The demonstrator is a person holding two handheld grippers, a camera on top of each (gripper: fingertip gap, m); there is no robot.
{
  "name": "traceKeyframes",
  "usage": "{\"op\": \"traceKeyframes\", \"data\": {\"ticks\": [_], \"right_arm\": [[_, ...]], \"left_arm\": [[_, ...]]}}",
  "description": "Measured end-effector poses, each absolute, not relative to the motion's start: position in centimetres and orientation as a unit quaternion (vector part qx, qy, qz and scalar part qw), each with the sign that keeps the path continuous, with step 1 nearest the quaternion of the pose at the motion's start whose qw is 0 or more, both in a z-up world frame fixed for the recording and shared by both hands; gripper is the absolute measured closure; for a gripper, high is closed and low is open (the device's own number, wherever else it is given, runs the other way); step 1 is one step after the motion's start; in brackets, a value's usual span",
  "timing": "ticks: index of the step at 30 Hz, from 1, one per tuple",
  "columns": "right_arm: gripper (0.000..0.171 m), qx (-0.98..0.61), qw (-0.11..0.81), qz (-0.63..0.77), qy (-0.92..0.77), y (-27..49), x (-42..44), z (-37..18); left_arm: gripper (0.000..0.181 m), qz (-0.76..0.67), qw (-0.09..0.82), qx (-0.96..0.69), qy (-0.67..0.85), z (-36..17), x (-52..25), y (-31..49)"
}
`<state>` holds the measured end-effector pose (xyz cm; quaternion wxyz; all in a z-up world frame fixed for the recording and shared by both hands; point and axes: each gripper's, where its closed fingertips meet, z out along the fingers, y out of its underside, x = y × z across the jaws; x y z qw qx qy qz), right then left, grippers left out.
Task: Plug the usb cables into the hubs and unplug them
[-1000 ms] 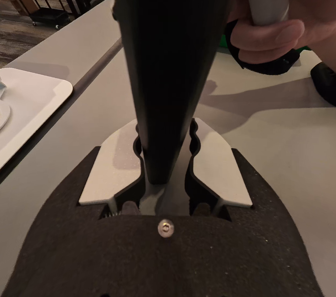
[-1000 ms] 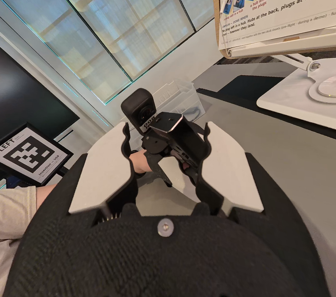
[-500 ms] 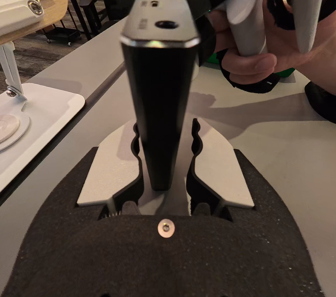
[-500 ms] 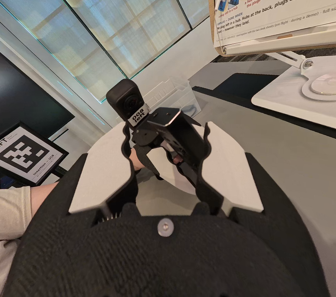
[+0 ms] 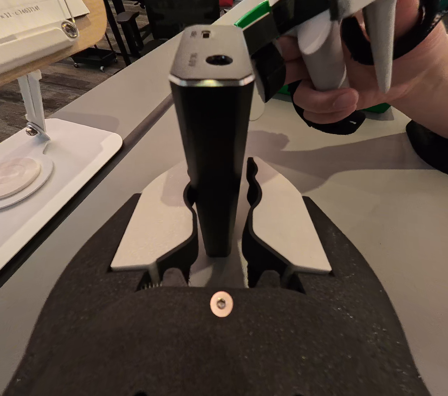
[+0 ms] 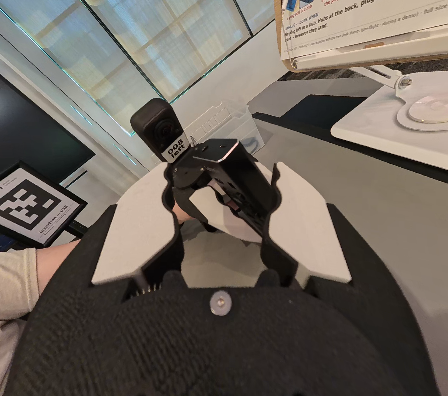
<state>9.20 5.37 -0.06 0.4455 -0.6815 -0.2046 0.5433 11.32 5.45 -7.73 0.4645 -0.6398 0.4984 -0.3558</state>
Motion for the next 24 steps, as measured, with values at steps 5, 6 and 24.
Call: {"op": "traceKeyframes", "data": {"ticks": [5,6,24], "right_arm": [[0.093,-0.683,0.444,0.543,-0.204,5.4,9.2,-0.2],[0.093,-0.684,0.443,0.542,-0.204,5.4,9.2,-0.3],[0.093,-0.685,0.455,0.532,-0.202,5.7,9.8,0.1]], "left_arm": [[0.148,-0.356,0.468,-0.64,0.494,-7.6,11.1,5.6],[0.148,-0.355,0.469,-0.641,0.493,-7.6,11.1,5.6],[0.117,-0.315,0.522,-0.643,0.463,-5.3,10.6,6.7]]}}
